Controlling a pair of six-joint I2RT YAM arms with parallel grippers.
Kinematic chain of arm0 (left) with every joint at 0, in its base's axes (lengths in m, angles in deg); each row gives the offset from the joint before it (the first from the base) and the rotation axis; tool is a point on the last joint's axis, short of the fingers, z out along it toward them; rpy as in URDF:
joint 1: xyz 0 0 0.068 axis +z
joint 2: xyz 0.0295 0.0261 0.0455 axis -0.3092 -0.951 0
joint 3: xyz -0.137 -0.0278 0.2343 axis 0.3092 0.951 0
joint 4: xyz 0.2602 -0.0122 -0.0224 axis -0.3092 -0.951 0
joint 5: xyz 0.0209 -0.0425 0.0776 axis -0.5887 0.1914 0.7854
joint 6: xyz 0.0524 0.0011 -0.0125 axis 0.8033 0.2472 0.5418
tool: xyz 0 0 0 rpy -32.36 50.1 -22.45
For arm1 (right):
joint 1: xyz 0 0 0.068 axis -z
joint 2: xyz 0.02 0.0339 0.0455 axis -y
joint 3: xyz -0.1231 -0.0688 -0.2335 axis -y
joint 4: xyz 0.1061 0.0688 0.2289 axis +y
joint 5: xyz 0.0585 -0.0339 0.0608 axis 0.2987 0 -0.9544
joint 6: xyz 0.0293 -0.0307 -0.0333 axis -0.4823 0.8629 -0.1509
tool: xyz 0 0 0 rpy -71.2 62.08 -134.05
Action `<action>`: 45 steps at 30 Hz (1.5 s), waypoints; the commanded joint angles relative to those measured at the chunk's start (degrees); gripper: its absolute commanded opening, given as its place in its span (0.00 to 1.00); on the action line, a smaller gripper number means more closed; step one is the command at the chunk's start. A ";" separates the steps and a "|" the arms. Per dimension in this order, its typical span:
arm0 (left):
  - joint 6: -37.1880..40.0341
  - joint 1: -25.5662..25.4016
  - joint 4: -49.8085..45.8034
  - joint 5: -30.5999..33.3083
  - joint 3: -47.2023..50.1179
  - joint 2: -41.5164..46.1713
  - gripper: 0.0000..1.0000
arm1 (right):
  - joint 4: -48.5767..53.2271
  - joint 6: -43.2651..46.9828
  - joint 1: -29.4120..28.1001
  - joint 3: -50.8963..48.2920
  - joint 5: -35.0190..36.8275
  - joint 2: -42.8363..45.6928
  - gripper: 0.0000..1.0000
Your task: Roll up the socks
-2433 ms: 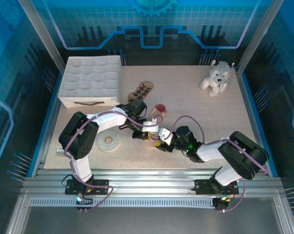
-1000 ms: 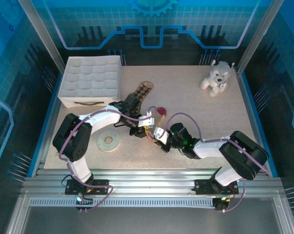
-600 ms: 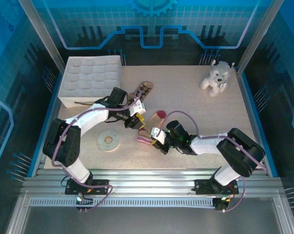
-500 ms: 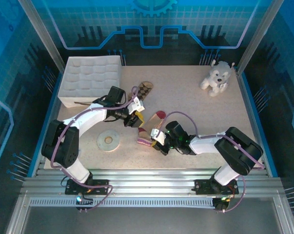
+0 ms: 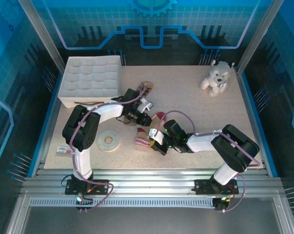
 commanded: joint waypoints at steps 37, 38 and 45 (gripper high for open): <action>-11.19 4.47 17.47 -2.46 3.45 0.85 0.35 | 39.64 -23.66 8.00 23.43 -10.79 -12.85 0.00; -10.27 4.94 17.96 -2.61 4.81 2.39 0.36 | 40.05 -22.89 8.19 23.72 -10.89 -12.68 0.00; -5.51 5.53 30.75 -4.80 19.93 14.03 0.42 | 44.51 -17.45 8.84 25.84 -10.01 -11.93 0.00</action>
